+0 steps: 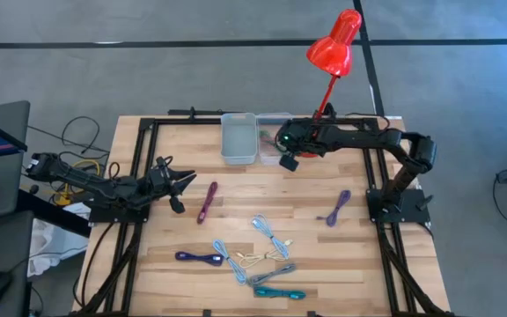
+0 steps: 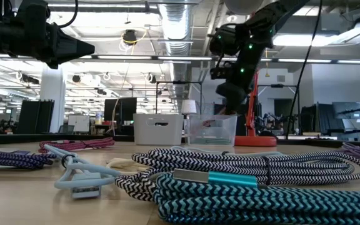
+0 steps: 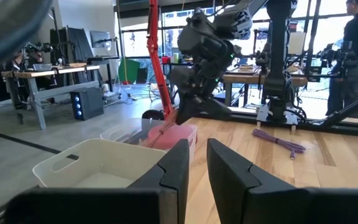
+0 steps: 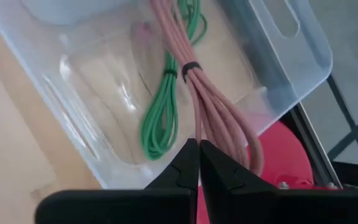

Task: Pick & Place USB Port
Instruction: Put the pink charger cable into the transparent bin, then put the black and pink charger cable into the gray bin

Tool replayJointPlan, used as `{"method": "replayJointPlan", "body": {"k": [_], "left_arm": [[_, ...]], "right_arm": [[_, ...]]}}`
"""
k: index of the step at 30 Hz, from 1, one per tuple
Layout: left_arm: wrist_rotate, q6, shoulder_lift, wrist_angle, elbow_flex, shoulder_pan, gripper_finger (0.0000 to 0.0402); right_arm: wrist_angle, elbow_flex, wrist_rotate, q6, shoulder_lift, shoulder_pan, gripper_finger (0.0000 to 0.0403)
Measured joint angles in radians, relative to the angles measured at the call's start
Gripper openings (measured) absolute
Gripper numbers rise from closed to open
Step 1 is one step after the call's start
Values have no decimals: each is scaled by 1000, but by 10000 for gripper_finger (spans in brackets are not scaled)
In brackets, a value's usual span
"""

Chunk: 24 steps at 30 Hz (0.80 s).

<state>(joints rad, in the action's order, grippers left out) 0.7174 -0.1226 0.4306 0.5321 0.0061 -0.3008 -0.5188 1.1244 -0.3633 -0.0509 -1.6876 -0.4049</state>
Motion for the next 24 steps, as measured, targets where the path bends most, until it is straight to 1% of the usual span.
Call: {"method": "replayJointPlan", "body": {"k": [8,11,15,19,24], "left_arm": [[0,0,4,0,0,0,59],[0,0,4,0,0,0,59],[0,0,4,0,0,0,59],[0,0,4,0,0,0,59],[0,10,4,0,0,0,59]], "right_arm": [[15,0,-3,-1,-27,6,0],[34,0,-12,-10,-26,13,10],[56,0,-65,-52,-15,30,42],[61,0,-70,-60,5,38,77],[66,0,-84,-61,57,58,109]]}}
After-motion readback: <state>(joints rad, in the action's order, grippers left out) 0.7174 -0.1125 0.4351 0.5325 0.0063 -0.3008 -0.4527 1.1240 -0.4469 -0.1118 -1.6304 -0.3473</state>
